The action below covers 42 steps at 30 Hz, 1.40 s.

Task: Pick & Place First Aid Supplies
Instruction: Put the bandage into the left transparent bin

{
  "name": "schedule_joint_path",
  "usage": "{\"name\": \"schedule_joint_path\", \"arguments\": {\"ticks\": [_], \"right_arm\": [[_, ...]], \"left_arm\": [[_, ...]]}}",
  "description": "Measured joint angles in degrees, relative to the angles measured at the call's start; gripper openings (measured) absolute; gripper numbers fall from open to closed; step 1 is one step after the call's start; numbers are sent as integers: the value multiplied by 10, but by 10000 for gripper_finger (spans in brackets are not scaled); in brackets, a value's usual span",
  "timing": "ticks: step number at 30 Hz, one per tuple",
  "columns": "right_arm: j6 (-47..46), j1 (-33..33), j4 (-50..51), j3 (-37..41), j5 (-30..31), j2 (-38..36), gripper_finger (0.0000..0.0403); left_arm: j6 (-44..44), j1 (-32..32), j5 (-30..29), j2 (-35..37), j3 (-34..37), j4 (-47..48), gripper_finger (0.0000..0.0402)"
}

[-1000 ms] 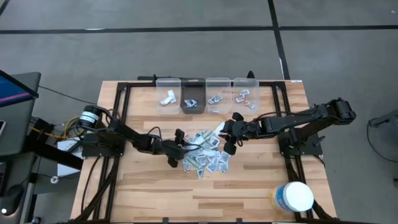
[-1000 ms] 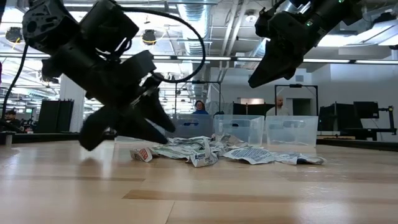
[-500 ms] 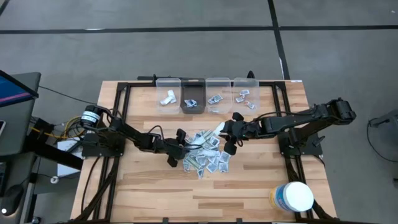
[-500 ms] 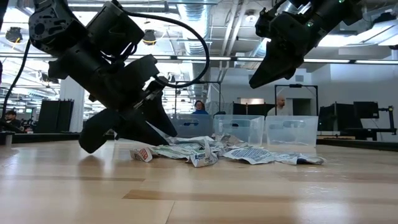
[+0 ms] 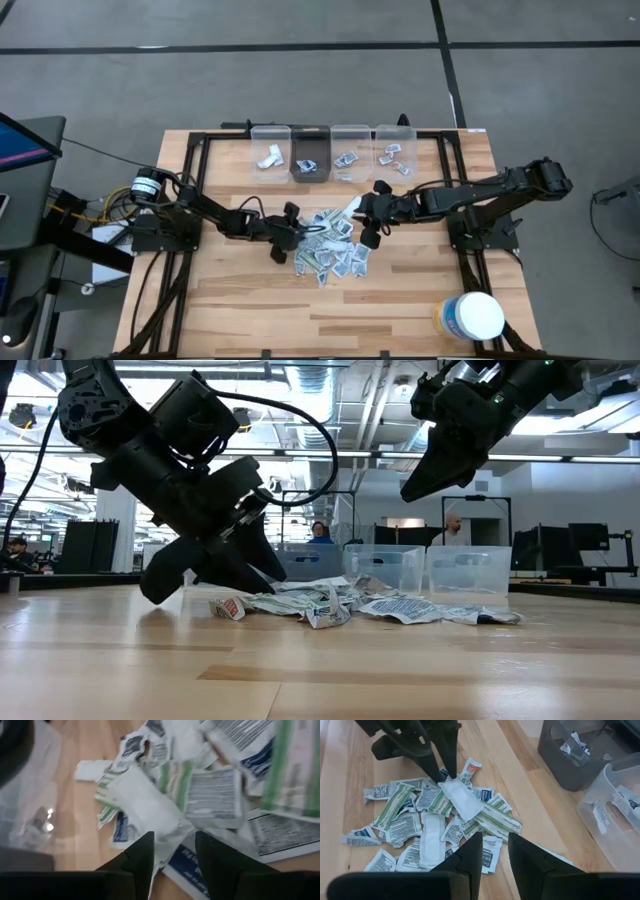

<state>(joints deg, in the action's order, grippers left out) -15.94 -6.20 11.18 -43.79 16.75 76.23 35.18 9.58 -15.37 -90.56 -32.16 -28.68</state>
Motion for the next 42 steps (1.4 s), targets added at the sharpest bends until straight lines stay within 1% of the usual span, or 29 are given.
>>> {"name": "schedule_joint_path", "arguments": {"ticks": [3,6,9,13,15,19,26,32,34,39,42], "right_arm": [[0,0,0,0,4,0,88],[0,0,0,0,13,0,88],[0,4,0,0,13,0,88],[0,7,0,0,13,0,88],[0,7,0,0,13,0,88],[0,7,-1,0,13,0,88],[-1,7,-1,0,13,0,88],[-1,7,-2,0,13,0,88],[-1,7,-2,0,13,0,88],[-1,7,-5,0,13,0,88],[-1,7,-5,0,13,0,88]], "left_arm": [[4,0,16,0,0,0,140],[4,0,19,0,0,1,122],[4,0,19,0,0,2,86],[4,1,19,0,0,2,19],[4,2,17,0,0,2,8],[4,4,16,8,0,2,7],[-10,6,-12,46,0,-1,8],[-29,4,-27,50,0,8,12],[-33,4,-27,47,0,25,19],[-93,2,-32,46,1,72,50],[-75,3,-34,46,1,72,67]]}}
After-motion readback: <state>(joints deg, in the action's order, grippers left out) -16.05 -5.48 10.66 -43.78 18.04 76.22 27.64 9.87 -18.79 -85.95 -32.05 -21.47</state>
